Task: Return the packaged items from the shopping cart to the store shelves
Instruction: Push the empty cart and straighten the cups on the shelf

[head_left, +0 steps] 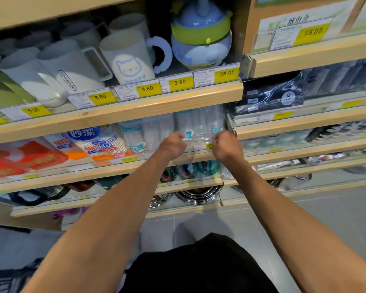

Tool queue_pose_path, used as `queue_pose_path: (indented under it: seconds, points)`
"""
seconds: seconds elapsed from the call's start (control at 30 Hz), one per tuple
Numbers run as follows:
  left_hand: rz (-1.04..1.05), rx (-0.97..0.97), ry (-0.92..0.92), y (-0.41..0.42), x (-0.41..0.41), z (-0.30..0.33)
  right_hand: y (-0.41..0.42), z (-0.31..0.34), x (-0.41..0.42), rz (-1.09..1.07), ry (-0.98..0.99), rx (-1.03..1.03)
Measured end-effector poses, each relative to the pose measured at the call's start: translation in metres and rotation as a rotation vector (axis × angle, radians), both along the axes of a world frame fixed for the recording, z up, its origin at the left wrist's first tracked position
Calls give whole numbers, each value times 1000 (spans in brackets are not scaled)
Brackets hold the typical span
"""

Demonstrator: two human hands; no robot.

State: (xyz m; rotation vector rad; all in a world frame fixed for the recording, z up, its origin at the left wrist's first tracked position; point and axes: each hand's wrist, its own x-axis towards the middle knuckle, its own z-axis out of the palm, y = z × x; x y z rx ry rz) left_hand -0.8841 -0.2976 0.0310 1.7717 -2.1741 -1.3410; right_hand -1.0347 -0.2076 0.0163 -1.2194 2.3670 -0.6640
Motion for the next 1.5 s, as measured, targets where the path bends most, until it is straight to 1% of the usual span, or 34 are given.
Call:
queue_pose_path:
  seconds: [0.1,0.2,0.33,0.4,0.5,0.53,0.67,0.73,0.83,0.87,0.93,0.97,1.0,1.03,1.1,1.13,1.2,1.3,1.33,1.4,1.43,1.5]
  points:
    - [6,7,18,0,-1,-1,-4,-5,2,3,28,16]
    - [1,-67,-10,6,0,5,-3,-6,3,29,44,21]
    - [-66,-49,-57,9,0,-2,6,-12,-1,44,19,-4]
    - [-125,-30,-70,7,-1,-5,13,-13,2,47,73,-37]
    - [-209,-45,-161,2,-2,-8,19,-21,8,98,222,-117]
    - [-228,-54,-164,0,-2,-9,20,-24,10,110,244,-136]
    - [-252,-2,-85,-3,-8,-12,22,-41,12,149,283,-203]
    - [-251,17,-53,-4,-13,-13,16,-44,8,199,307,-122]
    - [-281,-29,-20,-11,-24,-10,4,-37,2,248,285,49]
    - [-311,-83,-29,-13,-27,-11,1,-33,1,241,275,73]
    - [-347,-207,-28,-12,-32,-9,-2,-28,0,199,251,38]
    - [-312,-227,-13,-12,-33,-9,-1,-26,0,168,248,-9]
    - [-284,-205,8,-12,-32,-9,-1,-25,2,139,247,-64]
    - [-213,-141,63,-9,-28,-11,1,-24,4,123,246,-115]
    - [-107,-180,140,3,-15,-11,1,-21,12,117,217,-209]
    - [-62,-247,191,10,-5,-12,0,-18,18,122,177,-252]
    - [109,-389,332,23,16,-14,-6,-14,31,154,91,-307]
    - [446,-588,484,34,51,-24,-23,-7,55,192,-72,-306]
    - [562,-637,505,33,59,-26,-28,-5,61,168,-138,-300]
    - [715,-708,476,28,74,-28,-35,-2,77,96,-249,-300]
    - [750,-712,465,25,80,-27,-38,-2,83,68,-289,-300]
    - [763,-661,446,18,88,-28,-44,0,92,32,-315,-308]
